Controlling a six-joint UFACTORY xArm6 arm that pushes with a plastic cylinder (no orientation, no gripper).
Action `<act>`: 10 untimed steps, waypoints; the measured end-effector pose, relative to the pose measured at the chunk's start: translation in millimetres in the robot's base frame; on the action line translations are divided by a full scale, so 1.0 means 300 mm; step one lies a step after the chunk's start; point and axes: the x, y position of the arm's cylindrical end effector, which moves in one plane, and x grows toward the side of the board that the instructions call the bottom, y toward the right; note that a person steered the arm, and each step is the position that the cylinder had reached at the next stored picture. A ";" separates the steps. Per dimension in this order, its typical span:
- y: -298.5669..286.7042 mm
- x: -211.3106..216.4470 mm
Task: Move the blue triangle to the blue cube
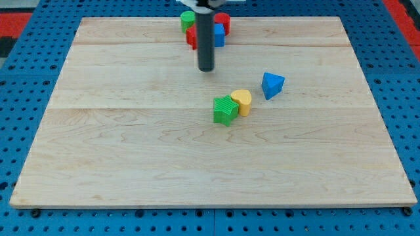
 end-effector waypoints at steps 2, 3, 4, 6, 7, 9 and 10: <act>0.159 0.242; 0.281 0.308; 0.406 0.252; 0.282 0.022; 0.194 -0.059; 0.120 -0.185; 0.120 -0.188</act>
